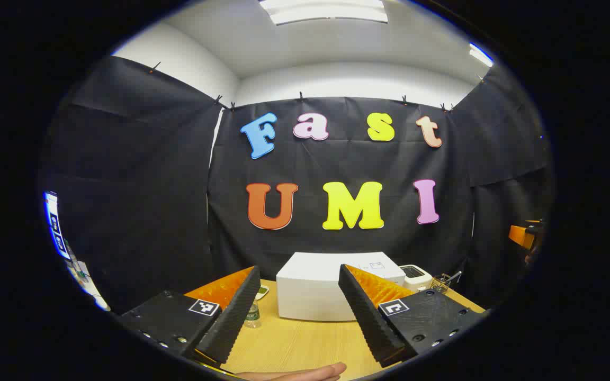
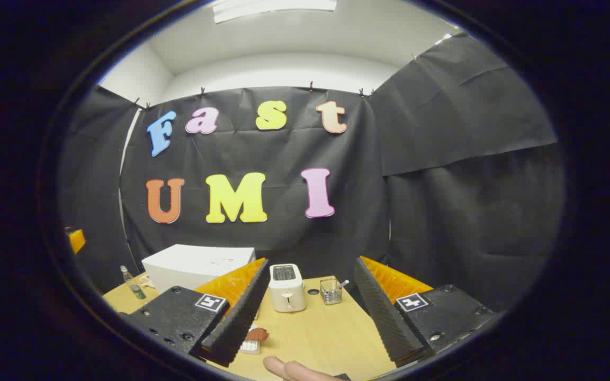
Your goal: Open the microwave oven with the left hand, put the food in, and close the microwave oven.
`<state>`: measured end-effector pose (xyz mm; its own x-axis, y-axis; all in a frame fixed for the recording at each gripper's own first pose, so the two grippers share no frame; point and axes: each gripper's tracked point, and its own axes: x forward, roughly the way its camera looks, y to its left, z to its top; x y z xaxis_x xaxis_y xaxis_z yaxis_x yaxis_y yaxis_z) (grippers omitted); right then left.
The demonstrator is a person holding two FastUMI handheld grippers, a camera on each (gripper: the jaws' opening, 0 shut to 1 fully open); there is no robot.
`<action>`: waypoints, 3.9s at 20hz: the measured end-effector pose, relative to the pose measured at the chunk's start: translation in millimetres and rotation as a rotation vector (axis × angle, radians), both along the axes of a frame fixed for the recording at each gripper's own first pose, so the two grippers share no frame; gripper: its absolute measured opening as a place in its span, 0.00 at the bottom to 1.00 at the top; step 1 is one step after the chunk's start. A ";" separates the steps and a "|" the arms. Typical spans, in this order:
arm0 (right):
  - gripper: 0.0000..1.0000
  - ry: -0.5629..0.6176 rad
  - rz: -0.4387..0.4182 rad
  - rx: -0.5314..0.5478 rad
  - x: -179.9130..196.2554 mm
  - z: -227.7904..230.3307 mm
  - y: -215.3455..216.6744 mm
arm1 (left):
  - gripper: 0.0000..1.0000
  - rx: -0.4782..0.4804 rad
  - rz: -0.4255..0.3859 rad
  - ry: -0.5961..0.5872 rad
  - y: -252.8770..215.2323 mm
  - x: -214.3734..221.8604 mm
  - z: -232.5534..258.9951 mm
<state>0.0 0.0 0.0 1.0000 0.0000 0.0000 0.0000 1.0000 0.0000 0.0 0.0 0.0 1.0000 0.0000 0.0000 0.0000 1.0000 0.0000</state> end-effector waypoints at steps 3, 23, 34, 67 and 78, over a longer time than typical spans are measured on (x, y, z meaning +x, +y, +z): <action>1.00 -0.026 -0.001 0.021 -0.7 9.0 -1.0 | 0.92 0.019 0.004 -0.045 0.2 -8.9 10.1; 1.00 -0.035 0.037 0.038 -3.4 3.5 2.1 | 0.92 -0.060 -0.062 0.100 -33.3 5.7 -33.0; 1.00 0.029 0.053 0.039 33.2 -29.0 5.5 | 0.92 -0.064 -0.182 0.247 -127.7 118.7 -152.5; 1.00 0.052 0.040 0.066 62.8 -80.4 -42.0 | 0.08 -0.015 -0.272 0.316 -245.9 225.3 -314.5; 1.00 0.075 0.057 0.099 45.9 -88.7 -31.8 | 0.07 -0.031 -0.371 0.338 -225.8 171.4 -307.7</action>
<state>45.9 -31.8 -88.7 0.9956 0.0606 -0.0719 -0.0532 0.9934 0.1012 171.4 -225.8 -307.7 0.8767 -0.3609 -0.3179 0.3507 0.9321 -0.0910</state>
